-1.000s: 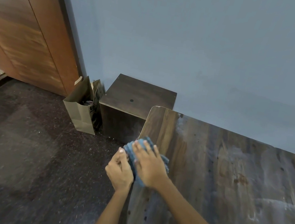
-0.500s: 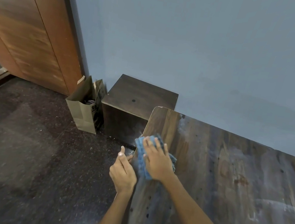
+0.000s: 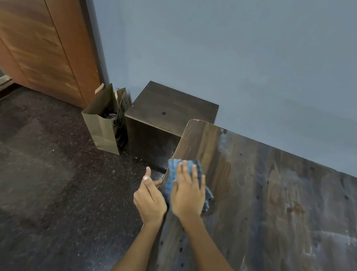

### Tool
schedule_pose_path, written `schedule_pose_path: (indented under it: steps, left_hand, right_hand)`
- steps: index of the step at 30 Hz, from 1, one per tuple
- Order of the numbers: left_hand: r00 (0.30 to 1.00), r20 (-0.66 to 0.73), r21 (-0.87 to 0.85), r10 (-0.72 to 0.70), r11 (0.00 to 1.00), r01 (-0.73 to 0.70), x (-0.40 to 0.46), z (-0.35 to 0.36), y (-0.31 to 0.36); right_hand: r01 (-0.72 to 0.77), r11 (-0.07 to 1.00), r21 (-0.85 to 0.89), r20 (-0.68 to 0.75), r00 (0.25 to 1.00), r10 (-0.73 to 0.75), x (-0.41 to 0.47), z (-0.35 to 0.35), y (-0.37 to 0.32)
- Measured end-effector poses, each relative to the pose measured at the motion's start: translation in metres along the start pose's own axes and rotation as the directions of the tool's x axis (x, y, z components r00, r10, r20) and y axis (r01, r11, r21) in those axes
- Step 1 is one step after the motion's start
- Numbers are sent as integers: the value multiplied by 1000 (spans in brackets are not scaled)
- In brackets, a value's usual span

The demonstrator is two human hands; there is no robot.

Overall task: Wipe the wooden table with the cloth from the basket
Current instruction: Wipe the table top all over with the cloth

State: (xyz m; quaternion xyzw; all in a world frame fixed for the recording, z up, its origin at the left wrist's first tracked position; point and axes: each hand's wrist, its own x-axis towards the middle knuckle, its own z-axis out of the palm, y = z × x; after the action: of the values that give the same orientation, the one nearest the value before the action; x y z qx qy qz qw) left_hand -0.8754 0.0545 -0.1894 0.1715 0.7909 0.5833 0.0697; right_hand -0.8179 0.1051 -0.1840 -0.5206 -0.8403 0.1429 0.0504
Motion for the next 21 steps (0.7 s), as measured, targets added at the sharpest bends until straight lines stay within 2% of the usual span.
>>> schedule_pose_path:
  steps: [2,4,6,8,11,13,15,18,21]
  left_hand:
    - [999,-27,-16,-46,999,46,3,-1,-4]
    - [992,-58,-45,-108,993,106,2,-5,-4]
    - [994,-17,-96,-109,990,107,-5,-12,-3]
    - [993,13,-122,-119,985,119,-11,-18,-4]
    - [993,46,-111,-109,987,114,-16,-24,-6]
    - [994,79,-75,-77,994,83,-17,-27,-7]
    - [993,101,-33,-57,998,61,-17,-27,-9]
    - [991,135,22,-19,1000,16,-16,-27,-9]
    - [984,179,54,-10,999,0,-16,-27,-8]
  right_hand:
    - [203,978,54,34,978,-205,-19,2,-1]
    - [373,927,24,36,927,-374,-36,1,21]
    - [424,904,-51,37,906,-423,-41,-5,52]
    - [299,953,-49,29,954,-297,-31,-15,69]
    - [3,998,-56,26,1000,-1,0,-19,55]
    - [-23,999,-37,-3,1000,23,6,-12,33]
    - [106,994,-30,23,994,-105,-2,-4,19]
    - [369,928,-43,89,927,-364,-32,-1,25]
    - [483,868,-114,103,875,-473,-45,-5,59]
